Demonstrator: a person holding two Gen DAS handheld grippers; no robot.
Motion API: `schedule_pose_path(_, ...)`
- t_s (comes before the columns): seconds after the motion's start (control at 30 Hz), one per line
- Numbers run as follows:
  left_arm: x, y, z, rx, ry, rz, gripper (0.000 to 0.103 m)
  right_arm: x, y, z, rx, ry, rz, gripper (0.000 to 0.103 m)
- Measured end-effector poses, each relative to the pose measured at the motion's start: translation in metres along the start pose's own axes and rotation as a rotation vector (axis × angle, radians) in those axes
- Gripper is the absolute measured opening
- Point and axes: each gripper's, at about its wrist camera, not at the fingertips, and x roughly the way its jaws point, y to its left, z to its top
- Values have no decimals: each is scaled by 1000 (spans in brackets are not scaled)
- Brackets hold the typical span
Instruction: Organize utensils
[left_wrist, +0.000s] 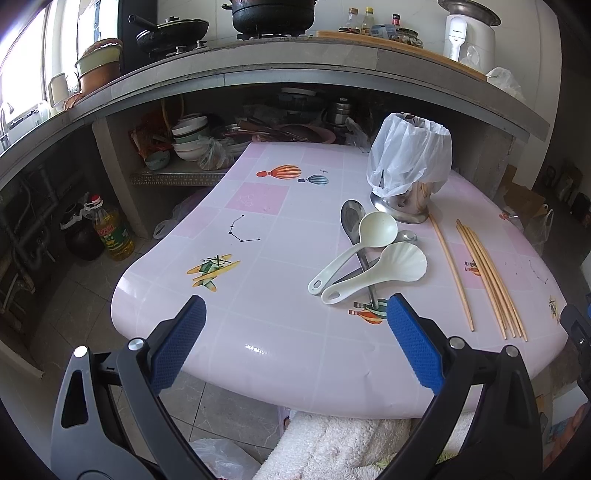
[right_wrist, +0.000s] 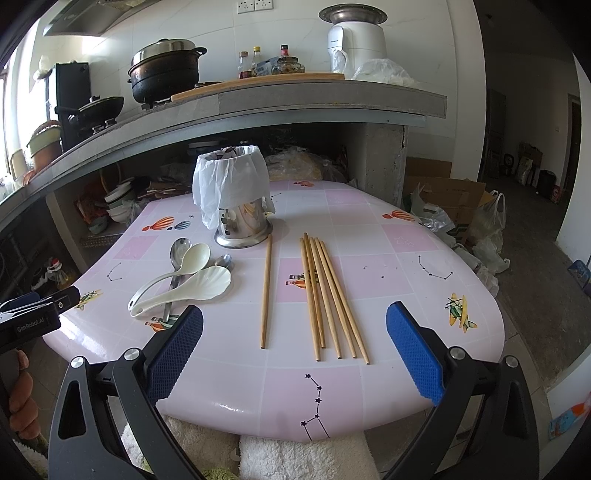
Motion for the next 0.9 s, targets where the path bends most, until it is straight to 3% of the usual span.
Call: schedule_pose_path(0.9,3,-1,0,-5,6,-1,95,0,0,0,1,1,0,97)
